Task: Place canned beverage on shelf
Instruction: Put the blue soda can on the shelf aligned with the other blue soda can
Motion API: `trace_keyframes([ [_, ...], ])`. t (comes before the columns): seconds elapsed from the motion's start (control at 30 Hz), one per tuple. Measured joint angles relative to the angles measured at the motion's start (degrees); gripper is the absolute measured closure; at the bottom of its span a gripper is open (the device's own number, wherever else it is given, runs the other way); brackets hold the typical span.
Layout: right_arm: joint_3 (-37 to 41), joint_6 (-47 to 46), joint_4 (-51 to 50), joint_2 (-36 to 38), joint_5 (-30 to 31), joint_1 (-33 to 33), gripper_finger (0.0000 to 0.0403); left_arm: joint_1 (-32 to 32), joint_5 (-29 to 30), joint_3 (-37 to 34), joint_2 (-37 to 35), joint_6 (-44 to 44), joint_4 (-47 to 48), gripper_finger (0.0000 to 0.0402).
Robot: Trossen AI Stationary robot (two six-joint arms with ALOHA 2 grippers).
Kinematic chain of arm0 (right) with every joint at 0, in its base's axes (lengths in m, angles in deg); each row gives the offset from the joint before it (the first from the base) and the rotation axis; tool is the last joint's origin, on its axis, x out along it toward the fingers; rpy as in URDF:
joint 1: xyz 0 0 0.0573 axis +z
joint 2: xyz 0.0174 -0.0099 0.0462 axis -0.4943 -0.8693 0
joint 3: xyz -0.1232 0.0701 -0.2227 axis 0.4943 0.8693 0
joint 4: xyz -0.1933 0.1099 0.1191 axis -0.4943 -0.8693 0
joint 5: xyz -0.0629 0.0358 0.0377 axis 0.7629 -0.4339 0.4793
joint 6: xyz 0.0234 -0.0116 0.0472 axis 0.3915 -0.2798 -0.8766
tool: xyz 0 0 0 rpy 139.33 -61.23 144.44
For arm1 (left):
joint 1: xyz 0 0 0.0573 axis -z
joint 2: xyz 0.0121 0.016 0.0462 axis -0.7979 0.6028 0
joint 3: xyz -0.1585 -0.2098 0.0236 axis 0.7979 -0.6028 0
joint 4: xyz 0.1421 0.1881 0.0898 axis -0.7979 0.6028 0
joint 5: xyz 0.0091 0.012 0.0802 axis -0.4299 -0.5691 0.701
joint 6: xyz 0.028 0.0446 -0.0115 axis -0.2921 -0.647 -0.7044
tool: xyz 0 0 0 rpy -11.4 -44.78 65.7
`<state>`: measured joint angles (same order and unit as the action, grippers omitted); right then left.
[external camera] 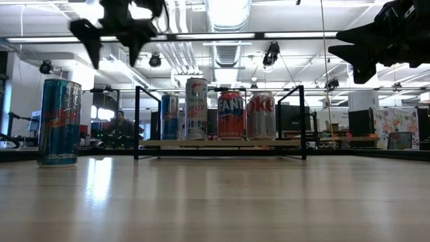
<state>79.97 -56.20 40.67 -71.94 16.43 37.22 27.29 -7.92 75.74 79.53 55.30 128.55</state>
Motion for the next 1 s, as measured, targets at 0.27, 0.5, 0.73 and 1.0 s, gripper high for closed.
trace_keyframes([
  [0.27, 0.00, 0.02, -0.02, 0.00, 0.00, -0.02, 0.0245, 17.05, -0.27, -7.46, -6.99, 22.47, -0.09, 0.0002],
  [0.5, 0.00, 0.00, -0.01, 0.00, 0.00, 0.00, 0.0245, 25.84, -0.12, -12.78, -7.02, 35.20, -0.25, 0.0002],
  [0.73, 0.00, 0.00, -0.02, 0.00, -0.01, -0.02, 0.0245, 28.36, -0.16, -20.00, -7.10, 38.13, -7.41, 0.0002],
  [1.0, 0.00, 0.00, 0.00, 0.00, -0.01, -0.01, 0.0245, 30.43, -0.49, -27.76, -11.46, 45.54, -15.43, 0.0002],
])
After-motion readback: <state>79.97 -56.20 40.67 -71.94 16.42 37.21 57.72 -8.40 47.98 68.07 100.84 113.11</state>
